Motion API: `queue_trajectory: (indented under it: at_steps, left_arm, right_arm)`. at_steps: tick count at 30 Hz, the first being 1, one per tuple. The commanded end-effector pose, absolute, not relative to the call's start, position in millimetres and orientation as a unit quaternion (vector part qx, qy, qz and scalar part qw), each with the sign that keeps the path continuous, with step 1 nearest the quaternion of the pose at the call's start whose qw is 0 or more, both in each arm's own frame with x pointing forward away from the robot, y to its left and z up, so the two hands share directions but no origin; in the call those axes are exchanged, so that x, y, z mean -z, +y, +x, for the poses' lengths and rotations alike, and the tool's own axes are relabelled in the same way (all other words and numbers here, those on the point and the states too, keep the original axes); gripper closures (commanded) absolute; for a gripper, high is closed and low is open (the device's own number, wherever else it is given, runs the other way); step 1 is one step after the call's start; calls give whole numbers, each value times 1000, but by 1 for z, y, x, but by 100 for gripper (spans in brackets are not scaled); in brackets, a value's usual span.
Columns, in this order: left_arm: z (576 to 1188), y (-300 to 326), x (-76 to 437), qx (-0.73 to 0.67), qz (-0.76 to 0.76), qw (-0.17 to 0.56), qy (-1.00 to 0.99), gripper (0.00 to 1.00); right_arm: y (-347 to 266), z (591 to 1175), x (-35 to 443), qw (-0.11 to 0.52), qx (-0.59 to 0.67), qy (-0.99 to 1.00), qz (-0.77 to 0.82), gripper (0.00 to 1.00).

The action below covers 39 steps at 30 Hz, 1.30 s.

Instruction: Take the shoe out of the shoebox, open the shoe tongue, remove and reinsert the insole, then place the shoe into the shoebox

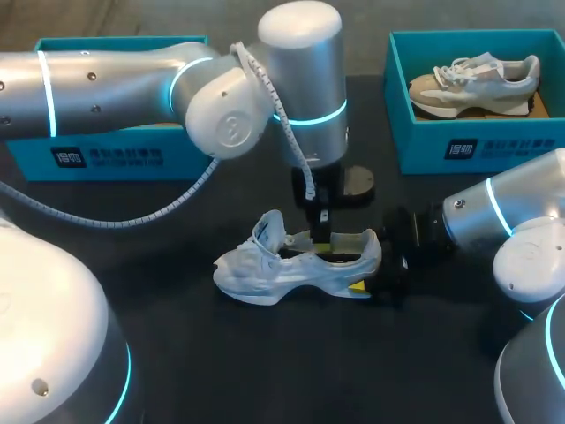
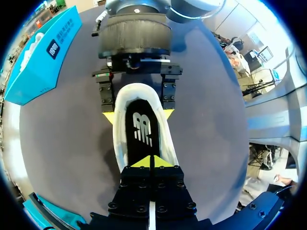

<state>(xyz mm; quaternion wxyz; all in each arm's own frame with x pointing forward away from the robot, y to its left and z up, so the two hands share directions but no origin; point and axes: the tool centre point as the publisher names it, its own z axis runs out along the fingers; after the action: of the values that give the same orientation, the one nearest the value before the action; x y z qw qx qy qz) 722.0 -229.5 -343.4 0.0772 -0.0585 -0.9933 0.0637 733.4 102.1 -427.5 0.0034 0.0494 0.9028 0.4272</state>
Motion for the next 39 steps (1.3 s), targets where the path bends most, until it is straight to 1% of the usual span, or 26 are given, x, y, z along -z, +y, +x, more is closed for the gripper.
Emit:
queue_trajectory:
  at_steps: [1, 24, 25, 26, 34, 35, 39]
  left_arm:
    - [721, -236, 356, -62, -59, 79, -993, 100]
    - [702, -242, 388, -60, -72, 100, -991, 100]
    - [701, -242, 389, -60, -73, 100, -990, 92]
    - [701, -243, 390, -60, -73, 101, -990, 87]
    - [701, -240, 401, -53, -67, 102, -991, 82]
    - [702, -240, 402, -52, -66, 100, -991, 78]
    - [704, -239, 410, -47, -64, 91, -993, 77]
  right_arm:
    - [105, 733, 431, 4, -425, 904, 50, 100]
    - [105, 733, 431, 4, -425, 904, 50, 100]
    - [105, 733, 431, 4, -425, 904, 50, 100]
    - [105, 733, 431, 4, -425, 904, 50, 100]
    - [105, 733, 431, 4, -425, 904, 50, 100]
    - [105, 733, 431, 4, -425, 904, 50, 100]
    - [105, 733, 431, 4, -425, 904, 50, 100]
